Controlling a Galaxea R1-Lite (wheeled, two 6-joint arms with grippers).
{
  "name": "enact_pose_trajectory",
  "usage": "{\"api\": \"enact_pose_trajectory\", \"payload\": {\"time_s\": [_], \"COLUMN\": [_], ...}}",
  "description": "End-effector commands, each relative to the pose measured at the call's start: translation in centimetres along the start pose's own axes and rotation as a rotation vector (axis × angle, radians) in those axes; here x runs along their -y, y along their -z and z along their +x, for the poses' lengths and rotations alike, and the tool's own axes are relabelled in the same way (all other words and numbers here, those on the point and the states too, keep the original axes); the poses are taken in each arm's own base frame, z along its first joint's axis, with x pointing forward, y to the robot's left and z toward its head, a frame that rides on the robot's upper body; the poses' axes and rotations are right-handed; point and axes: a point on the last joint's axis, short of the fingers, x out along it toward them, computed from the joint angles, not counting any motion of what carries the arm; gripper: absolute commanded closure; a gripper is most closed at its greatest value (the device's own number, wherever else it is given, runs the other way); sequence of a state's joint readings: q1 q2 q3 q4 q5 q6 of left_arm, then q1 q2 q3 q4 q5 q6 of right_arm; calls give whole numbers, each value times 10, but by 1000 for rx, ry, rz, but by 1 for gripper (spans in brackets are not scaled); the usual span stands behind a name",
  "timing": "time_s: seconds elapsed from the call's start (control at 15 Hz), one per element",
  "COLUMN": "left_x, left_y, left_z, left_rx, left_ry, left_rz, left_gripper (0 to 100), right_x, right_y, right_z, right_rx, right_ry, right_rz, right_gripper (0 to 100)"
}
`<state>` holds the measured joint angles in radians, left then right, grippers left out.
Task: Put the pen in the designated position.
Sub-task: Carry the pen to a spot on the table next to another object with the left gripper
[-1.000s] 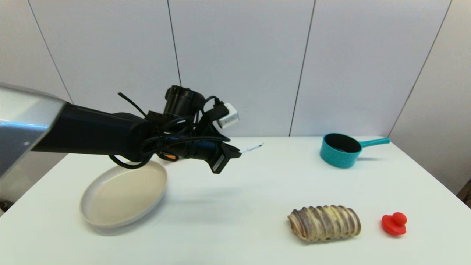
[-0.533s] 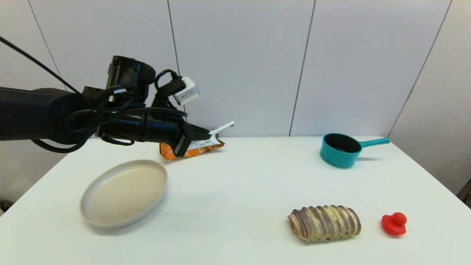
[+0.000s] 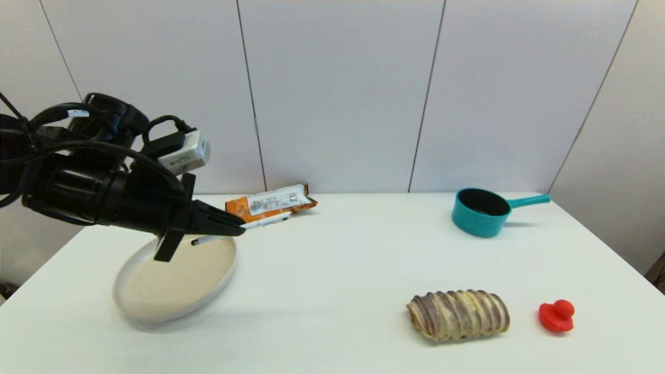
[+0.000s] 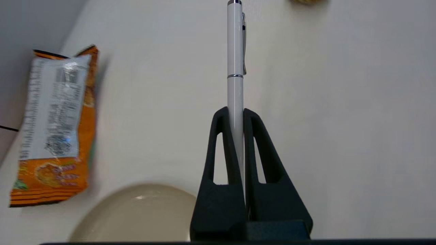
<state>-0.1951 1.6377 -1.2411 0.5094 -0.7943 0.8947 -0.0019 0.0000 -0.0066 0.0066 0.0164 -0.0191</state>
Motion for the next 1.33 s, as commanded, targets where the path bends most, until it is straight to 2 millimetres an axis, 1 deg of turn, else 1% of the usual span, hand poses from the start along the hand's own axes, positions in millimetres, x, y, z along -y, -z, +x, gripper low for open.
{"api": "enact_pose_trajectory", "payload": {"time_s": [0.07,0.13,0.47,0.6,0.8,1.0,1.33], "left_x": [23,31,57,61,62,70,93], "left_y": [21,25,37,39,45,55,78], "left_z": [-33,-44,-79,-88,-96,-100,-88], "left_rx": [-66,-85,-131,-136,-142,-166,-238], "left_ry": [93,109,123,90,51,32,106], "left_rz": [19,13,-27,-46,-77,-130,-239], "left_gripper": [100,100,100,100,100,100,100], "right_x": [0,0,0,0,0,0,0], "right_y": [0,0,0,0,0,0,0], "right_z": [0,0,0,0,0,0,0], "right_rx": [-2,-2,2,0,0,0,-2], "right_ry": [1,-1,1,-1,1,-1,1], "right_rz": [-1,-1,-1,-1,-1,-1,-1], "right_gripper": [0,0,0,0,0,0,0]}}
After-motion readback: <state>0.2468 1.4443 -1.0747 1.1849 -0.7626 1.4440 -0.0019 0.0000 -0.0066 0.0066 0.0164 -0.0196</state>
